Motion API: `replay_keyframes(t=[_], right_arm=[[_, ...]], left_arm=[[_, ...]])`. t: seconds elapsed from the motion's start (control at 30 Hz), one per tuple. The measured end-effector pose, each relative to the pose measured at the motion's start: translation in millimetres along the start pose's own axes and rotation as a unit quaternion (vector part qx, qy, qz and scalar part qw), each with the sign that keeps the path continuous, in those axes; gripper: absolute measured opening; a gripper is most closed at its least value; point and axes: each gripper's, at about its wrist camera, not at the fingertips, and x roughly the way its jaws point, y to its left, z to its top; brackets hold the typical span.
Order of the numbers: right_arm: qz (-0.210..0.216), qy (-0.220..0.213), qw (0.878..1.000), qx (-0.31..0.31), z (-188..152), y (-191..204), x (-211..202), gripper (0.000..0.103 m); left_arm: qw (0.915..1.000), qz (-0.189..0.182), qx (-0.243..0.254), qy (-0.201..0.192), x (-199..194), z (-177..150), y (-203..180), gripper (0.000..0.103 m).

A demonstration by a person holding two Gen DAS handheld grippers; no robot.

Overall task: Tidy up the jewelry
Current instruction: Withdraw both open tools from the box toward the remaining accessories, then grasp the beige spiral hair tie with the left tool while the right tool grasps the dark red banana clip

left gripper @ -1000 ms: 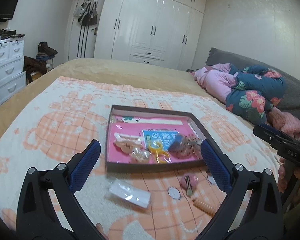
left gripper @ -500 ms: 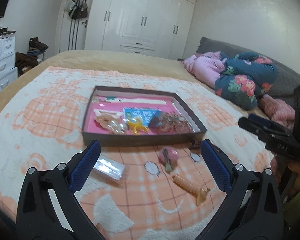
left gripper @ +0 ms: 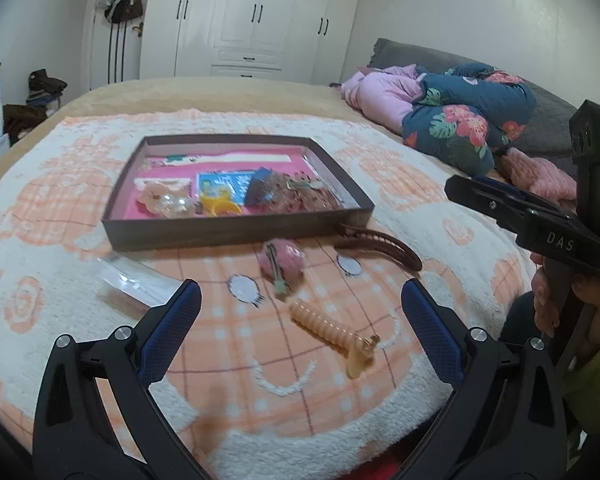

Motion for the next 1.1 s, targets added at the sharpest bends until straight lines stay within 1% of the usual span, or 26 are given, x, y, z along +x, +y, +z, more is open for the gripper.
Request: replay_keyframes(t=[0.17, 0.43, 0.57, 0.67, 0.9, 1.03, 1.07, 1.1], right_arm=[[-0.002, 0.010, 1.000, -0.003, -6.0, -5.3, 4.5, 0.084], [-0.015, 0.035, 0.999, -0.008, -20.7, -15.7, 23.0, 0.084], [-0.012, 0.044, 0.999, -0.012, -23.8, -17.5, 31.4, 0.084], [-0.010, 0.053, 0.998, -0.018, -25.5, -18.5, 39.7, 0.084], [-0.004, 0.090, 0.995, -0.032, -30.9, -20.5, 65.7, 0.084], [0.001, 0.107, 0.994, -0.038, -32.0, -19.9, 81.0, 0.083], [0.002, 0.111, 0.993, -0.040, -31.9, -19.5, 85.0, 0.081], [0.003, 0.113, 0.993, -0.041, -31.7, -19.3, 87.6, 0.079]], left_arm=[[0.9999, 0.001, 0.001, 0.015, 9.6, -5.8, -4.4, 0.092], [0.9993, -0.007, 0.010, 0.035, 26.8, -17.3, -14.5, 0.092], [0.9988, -0.008, 0.015, 0.046, 36.6, -22.0, -18.2, 0.092], [0.9988, -0.007, 0.013, 0.046, 41.8, -24.1, -19.6, 0.092], [0.9974, -0.010, 0.020, 0.069, 62.8, -28.1, -28.8, 0.092], [0.9967, 0.002, 0.025, 0.077, 73.4, -30.2, -31.0, 0.092], [0.9967, 0.003, 0.026, 0.077, 74.6, -30.5, -31.0, 0.091], [0.9966, 0.005, 0.029, 0.077, 75.9, -30.5, -30.9, 0.087]])
